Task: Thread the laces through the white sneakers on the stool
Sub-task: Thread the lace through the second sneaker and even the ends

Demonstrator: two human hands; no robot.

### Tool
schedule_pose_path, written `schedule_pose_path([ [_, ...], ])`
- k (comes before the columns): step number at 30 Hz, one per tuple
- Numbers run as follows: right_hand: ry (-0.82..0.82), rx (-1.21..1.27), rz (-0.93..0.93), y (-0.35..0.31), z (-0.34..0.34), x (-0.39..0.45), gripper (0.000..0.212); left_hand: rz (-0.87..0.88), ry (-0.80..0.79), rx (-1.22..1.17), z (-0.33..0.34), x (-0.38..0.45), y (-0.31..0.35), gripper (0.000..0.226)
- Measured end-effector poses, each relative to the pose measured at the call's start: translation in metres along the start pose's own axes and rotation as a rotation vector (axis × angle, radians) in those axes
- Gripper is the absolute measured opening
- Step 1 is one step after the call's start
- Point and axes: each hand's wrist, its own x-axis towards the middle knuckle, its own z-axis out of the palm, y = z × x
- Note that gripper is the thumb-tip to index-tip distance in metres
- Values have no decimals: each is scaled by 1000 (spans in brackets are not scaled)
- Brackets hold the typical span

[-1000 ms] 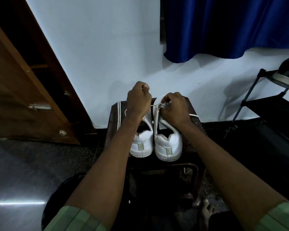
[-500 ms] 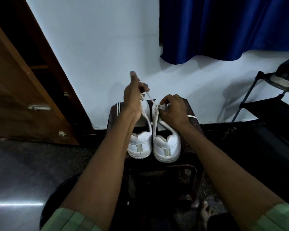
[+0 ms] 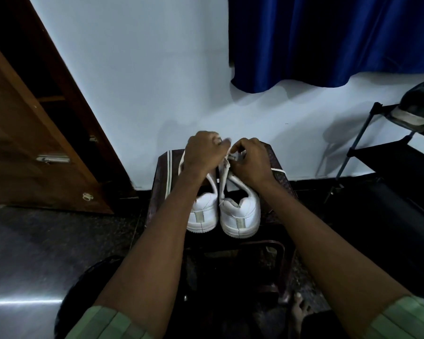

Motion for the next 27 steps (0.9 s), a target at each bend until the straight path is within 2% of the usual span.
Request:
schedule_pose_path([
  [3, -13, -14, 4, -1, 0, 0, 21, -48, 157, -492, -13, 1, 9, 58],
  [5, -16, -18, 15, -2, 0, 0, 20, -101, 187, -653, -20, 3, 11, 54],
  [7, -16, -21, 27, -3, 0, 0, 19, -95, 114, -581, -22, 3, 10, 53],
  [9, -17, -22, 27, -3, 0, 0, 19, -33, 24, -238, -17, 1, 6, 57],
  [11, -10, -15, 19, -3, 0, -1, 18, -42, -1, 139, -11, -1, 3, 46],
  [12, -5, -10, 18, -4, 0, -1, 17, -78, -14, 243, -10, -3, 2, 42],
  [14, -8, 0, 26, -4, -1, -1, 17, -108, -26, 359, -6, -5, 0, 52],
  [19, -16, 12, 38, -8, -5, -4, 15, -27, -72, 410, -2, -7, 1, 71],
  [23, -20, -6, 53, -9, -6, -5, 18, 53, -132, 553, 0, -3, -8, 47],
  [25, -17, -54, 86, -12, -9, -7, 23, 69, -101, 398, 0, -2, -6, 44],
  [27, -29, -170, 136, -12, -12, -9, 37, 19, -11, 63, -5, 1, -2, 51],
])
